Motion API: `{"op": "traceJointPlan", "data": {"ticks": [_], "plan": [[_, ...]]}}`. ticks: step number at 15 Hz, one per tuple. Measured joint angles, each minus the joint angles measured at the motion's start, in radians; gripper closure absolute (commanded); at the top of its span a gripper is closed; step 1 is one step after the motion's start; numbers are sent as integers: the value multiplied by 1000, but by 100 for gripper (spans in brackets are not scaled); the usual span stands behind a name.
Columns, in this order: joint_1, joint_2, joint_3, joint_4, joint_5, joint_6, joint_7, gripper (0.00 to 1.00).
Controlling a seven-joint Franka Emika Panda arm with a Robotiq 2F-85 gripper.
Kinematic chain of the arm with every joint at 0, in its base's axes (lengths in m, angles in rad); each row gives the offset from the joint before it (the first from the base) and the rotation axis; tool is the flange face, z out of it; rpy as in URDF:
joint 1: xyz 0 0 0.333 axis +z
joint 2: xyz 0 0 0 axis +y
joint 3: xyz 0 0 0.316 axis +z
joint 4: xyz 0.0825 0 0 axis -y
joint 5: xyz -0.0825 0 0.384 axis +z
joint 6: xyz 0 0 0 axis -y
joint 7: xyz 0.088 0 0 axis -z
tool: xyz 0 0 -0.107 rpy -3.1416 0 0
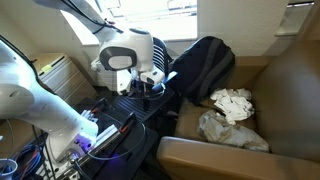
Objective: Pick up the piece of clothing from the sofa and put it on the office chair
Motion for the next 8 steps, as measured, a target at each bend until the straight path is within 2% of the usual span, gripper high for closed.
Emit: {"op": "traceJointPlan", "data": {"ticks": [3,5,8], "plan": [[8,-2,9,6,0,-1,6,0],[8,12,8,10,25,60,85,0],[-42,121,-1,65,194,185,54,0]]}}
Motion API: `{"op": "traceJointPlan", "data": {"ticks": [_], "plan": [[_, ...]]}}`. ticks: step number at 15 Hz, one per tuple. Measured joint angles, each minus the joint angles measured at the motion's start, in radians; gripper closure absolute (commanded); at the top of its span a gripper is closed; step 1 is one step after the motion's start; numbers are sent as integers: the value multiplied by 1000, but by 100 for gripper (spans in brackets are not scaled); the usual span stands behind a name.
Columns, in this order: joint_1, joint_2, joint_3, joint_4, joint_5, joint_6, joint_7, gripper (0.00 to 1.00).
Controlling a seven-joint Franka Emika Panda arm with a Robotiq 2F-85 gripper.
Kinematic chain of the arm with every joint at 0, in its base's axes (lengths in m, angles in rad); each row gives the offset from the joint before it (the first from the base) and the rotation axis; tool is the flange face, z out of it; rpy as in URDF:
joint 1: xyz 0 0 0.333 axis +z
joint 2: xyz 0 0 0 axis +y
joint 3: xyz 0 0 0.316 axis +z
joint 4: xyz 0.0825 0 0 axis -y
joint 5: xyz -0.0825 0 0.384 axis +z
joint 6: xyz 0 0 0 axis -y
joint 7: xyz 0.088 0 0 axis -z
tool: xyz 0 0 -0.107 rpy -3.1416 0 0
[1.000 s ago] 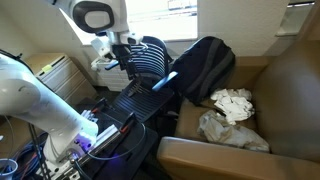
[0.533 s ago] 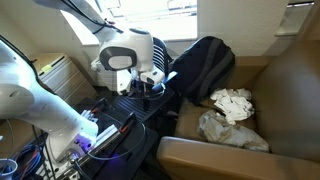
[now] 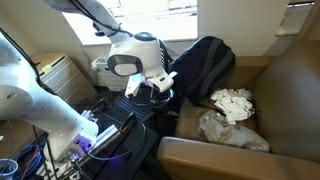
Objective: Pick up the piece of clothing from the sofa and put it on the office chair
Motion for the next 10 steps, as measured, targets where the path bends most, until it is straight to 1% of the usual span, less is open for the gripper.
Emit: {"op": "traceJointPlan", "data": {"ticks": [2,4,5,6,7,8,10], "plan": [[-79,92,9,55,138,71,-74,0],[-180,180,32,132,252,97,-124,0],[-222,226,38,181,285,97,-127,0],[-244,274,31,231,292,83,-101,0],[-248,319,18,273,292,69,-73,0],[-247,351,14,299,292,63,-55,0],[-241,380,17,318,286,65,-32,0]]}}
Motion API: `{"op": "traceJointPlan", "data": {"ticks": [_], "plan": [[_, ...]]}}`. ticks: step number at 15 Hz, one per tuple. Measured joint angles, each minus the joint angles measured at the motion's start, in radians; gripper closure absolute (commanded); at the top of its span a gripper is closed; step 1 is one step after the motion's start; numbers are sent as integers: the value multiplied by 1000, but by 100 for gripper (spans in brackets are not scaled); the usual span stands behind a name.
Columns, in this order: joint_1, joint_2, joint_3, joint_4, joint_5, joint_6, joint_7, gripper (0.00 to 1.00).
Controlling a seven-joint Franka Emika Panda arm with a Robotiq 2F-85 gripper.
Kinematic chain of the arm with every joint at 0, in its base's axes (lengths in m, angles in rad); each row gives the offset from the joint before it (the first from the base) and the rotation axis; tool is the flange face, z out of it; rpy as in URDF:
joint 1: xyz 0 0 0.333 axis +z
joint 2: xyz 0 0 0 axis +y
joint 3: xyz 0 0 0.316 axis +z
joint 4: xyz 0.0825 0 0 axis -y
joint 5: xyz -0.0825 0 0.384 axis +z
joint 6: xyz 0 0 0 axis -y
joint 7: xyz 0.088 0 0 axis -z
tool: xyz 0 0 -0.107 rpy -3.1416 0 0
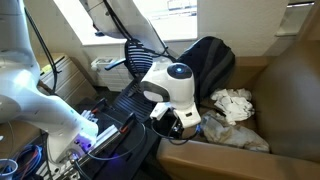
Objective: Pick up the piece of clothing from the sofa and put it on the office chair
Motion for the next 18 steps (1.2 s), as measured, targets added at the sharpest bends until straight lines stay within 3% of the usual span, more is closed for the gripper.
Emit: {"op": "traceJointPlan", "data": {"ticks": [3,6,11,15,18], "plan": [[-14,-2,8,39,24,17,91,0],[-41,8,-12,181,26,-21,218,0],[-49,157,-70,449,-6,-246,430,0],[-43,200,-69,473,5,-238,463,0],[-18,230,-76,490,14,-231,640,0]]}}
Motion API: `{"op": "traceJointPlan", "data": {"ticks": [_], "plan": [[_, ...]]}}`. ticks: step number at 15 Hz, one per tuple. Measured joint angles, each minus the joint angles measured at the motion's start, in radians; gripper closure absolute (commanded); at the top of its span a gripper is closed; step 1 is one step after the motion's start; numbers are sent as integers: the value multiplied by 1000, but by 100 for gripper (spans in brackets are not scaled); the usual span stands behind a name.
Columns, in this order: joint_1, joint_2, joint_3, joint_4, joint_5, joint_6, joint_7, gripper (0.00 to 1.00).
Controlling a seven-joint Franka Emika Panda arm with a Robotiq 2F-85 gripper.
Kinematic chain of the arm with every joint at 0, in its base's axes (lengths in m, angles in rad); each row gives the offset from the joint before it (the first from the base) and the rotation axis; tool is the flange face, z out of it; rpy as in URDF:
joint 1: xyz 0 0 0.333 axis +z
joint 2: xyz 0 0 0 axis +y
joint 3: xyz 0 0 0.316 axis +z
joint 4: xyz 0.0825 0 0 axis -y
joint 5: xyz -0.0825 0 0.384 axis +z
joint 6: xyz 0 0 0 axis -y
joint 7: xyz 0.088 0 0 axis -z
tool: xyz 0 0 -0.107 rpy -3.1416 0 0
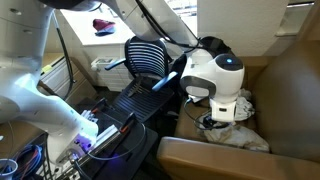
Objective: Pick up the piece of clothing from the sofa and put it on the office chair
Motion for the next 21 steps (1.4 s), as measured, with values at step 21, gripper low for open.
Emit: {"op": "traceJointPlan", "data": {"ticks": [21], "plan": [[250,418,-8,281,-146,111,767,0]]}}
